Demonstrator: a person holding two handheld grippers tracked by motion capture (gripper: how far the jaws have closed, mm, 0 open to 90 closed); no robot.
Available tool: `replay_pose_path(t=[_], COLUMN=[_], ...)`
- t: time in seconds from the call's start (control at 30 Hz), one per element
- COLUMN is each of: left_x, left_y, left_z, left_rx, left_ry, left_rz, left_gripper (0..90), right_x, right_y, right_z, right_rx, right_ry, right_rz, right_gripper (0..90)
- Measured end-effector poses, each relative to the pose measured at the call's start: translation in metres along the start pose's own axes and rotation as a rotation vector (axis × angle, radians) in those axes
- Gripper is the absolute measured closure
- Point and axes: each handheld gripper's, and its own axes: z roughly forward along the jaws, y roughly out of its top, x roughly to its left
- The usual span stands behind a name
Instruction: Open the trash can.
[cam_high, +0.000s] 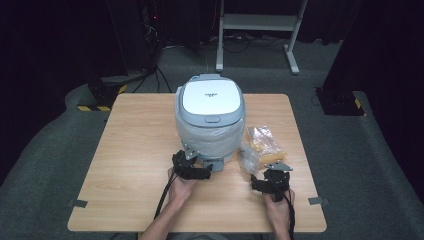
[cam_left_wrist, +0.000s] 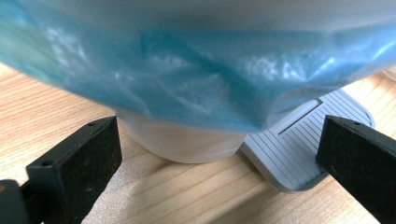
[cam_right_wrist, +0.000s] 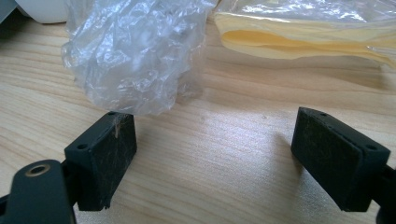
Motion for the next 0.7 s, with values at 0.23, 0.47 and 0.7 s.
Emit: replay_pose_path(t=[0.23,0.47,0.7], left_x=[0.0007,-0.0022,-0.0016], left_y=[-0.0030,-0.0041,-0.0038], left_z=[0.0029,0.0064,0.0069], left_rx=[0.009,0.032,0.040], left_ry=[-0.004,0.017,0.010], left_rz=[-0.008,0.009,0.002], left_gripper=[0.5,0.4,0.8], right_x=[0.0004,0.0003,0.0000], right_y=[-0.0001,-0.0001,0.0000], right_z=[-0.0001,-0.0001,0.0001], right_rx=[0.001,0.001,0.000], right_ry=[0.000,0.000,0.000], right_rz=[0.005,0.005,0.002], right_gripper=[14.1,14.1,14.0])
